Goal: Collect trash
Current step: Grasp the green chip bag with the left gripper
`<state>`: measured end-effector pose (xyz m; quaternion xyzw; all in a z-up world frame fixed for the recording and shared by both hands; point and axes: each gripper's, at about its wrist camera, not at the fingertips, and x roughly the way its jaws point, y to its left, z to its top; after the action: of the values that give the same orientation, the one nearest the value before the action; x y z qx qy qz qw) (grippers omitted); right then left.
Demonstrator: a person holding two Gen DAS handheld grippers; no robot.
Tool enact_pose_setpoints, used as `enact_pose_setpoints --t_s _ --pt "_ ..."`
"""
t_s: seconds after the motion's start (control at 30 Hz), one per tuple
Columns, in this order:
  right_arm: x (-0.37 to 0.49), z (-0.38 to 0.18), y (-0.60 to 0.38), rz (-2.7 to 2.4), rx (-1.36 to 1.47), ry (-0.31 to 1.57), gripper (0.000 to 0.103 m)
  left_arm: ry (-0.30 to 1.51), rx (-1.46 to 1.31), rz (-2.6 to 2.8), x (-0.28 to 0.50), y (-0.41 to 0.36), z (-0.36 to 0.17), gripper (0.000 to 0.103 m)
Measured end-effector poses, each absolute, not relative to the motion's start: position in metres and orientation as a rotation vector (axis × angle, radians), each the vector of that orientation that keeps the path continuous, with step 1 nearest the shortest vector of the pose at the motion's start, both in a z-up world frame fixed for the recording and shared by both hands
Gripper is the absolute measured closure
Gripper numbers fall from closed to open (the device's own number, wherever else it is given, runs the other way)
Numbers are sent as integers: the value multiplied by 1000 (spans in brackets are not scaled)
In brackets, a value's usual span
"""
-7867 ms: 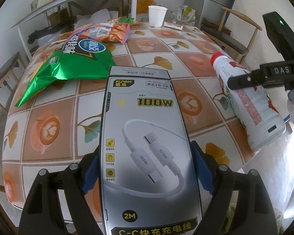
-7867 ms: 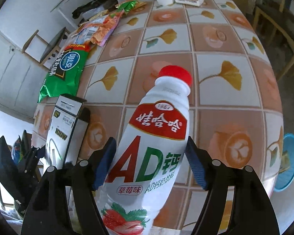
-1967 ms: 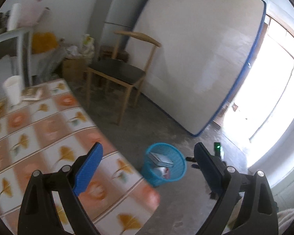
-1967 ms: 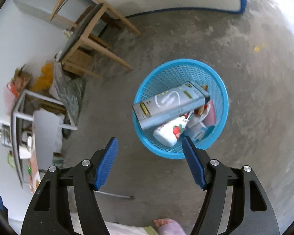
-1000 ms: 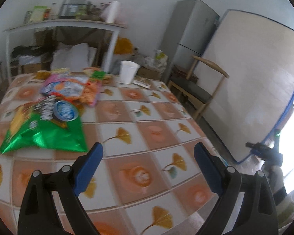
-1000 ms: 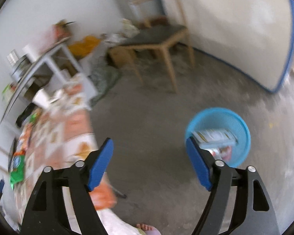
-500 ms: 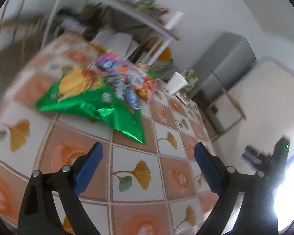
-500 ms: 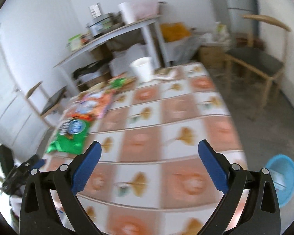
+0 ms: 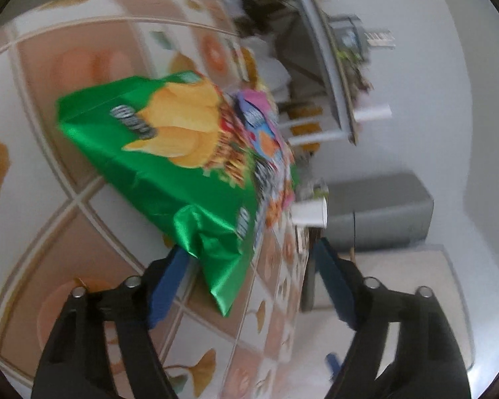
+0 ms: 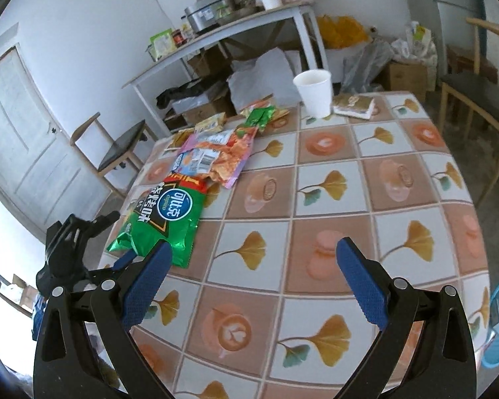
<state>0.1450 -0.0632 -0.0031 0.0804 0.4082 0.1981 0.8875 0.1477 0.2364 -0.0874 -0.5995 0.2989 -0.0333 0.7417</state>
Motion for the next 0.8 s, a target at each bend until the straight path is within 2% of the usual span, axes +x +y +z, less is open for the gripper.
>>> enact_pose_setpoints --t_s 0.1,0.13,0.3,0.53,0.7,0.73,0.8 --pt "160 -7 -48 435 159 879 9 674 -1402 11 141 245 -100 64" --pt "165 -7 -41 449 153 886 10 687 -1417 13 141 246 -103 69" --pt "201 0 -7 537 119 891 17 710 -1414 -23 138 247 -104 73" --pt "286 -6 72 609 21 952 38 785 -1228 -48 118 243 -92 74" --pt "334 -32 130 561 -147 971 49 811 -1074 -55 94 244 -84 74" --pt "345 -41 142 537 -187 979 55 812 -1057 -53 92 244 -83 74" --pt "359 -56 151 505 -212 1012 61 807 -1016 -33 84 247 -80 74"
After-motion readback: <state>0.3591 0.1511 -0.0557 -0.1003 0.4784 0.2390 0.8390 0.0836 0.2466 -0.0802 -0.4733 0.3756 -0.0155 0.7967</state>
